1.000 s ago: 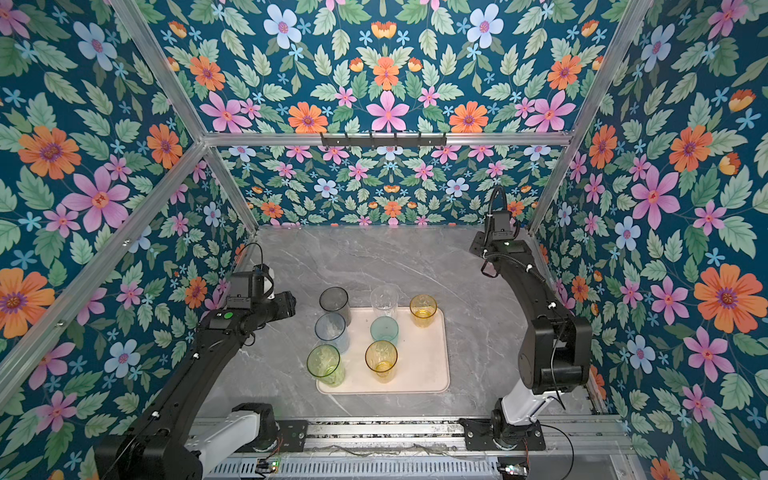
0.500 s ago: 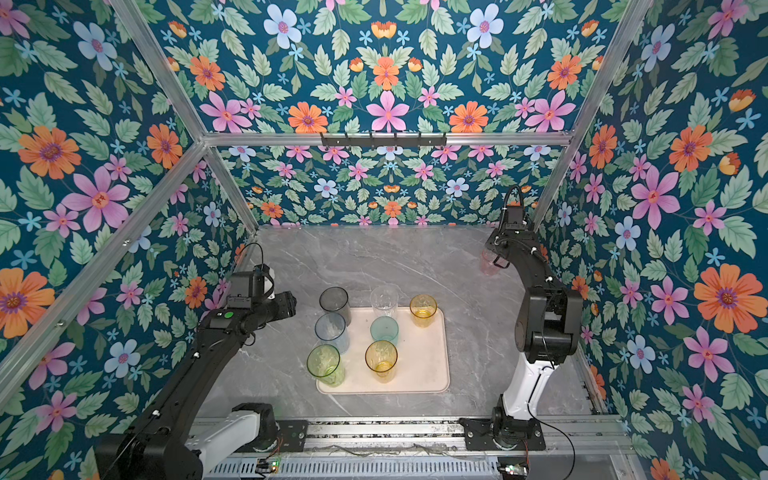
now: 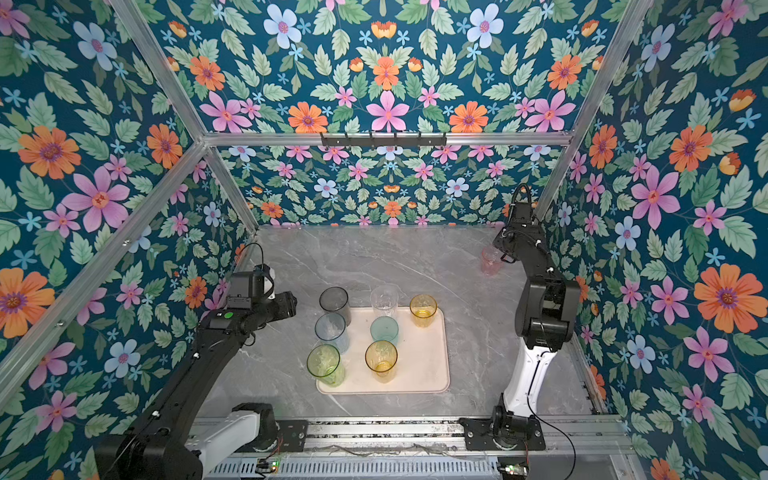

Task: Place the glasses into the tray
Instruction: 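Move the right gripper over the pink glass on the table, then lower the right gripper onto the pink glass rim and close it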

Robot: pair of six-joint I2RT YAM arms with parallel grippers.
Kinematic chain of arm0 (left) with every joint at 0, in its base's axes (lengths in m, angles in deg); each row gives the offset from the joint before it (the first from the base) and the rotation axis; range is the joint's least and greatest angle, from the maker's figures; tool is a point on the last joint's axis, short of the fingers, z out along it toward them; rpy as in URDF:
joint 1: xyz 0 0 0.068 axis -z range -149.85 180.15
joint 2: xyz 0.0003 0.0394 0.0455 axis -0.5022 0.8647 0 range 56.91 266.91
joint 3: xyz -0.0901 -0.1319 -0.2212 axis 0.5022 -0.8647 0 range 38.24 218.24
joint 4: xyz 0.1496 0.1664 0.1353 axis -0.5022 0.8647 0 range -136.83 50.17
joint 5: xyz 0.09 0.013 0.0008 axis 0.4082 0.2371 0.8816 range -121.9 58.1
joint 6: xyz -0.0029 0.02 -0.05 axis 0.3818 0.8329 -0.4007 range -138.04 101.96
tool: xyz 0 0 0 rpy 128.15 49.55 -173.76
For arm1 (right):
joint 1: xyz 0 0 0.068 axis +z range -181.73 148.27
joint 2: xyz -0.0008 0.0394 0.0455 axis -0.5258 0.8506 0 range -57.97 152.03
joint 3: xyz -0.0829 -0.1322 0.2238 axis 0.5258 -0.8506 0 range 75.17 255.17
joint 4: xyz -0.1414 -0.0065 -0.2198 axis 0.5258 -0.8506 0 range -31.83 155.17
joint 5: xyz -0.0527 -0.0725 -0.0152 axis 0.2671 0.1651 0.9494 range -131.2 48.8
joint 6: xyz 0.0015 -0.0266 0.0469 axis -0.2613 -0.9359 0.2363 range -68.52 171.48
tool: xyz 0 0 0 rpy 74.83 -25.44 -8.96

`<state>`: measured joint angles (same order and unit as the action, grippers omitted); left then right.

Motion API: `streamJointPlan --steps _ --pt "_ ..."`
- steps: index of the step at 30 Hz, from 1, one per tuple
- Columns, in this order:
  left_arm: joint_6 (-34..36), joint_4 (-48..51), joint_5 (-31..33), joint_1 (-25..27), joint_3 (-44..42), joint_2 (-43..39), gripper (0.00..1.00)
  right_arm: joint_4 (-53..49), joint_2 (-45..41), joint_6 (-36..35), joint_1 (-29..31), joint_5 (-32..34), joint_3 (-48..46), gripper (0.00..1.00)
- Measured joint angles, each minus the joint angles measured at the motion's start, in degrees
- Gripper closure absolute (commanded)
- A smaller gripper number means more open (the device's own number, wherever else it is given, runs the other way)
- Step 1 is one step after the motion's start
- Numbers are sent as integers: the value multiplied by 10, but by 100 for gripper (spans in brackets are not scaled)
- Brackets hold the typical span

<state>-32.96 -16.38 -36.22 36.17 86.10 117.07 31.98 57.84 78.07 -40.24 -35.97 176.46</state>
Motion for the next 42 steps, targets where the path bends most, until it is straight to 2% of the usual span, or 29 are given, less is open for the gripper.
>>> streamJointPlan --steps 18,29,38,42 --pt "0 0 -1 0 0 3 32 -4 15 -3 -1 -1 -12 47" --pt "0 0 -1 0 0 4 32 -14 35 2 -4 3 -14 52" --pt "0 0 -1 0 0 5 32 -13 37 8 -5 3 -31 63" --pt "0 0 -1 0 0 5 32 -12 37 13 -5 2 -35 74"
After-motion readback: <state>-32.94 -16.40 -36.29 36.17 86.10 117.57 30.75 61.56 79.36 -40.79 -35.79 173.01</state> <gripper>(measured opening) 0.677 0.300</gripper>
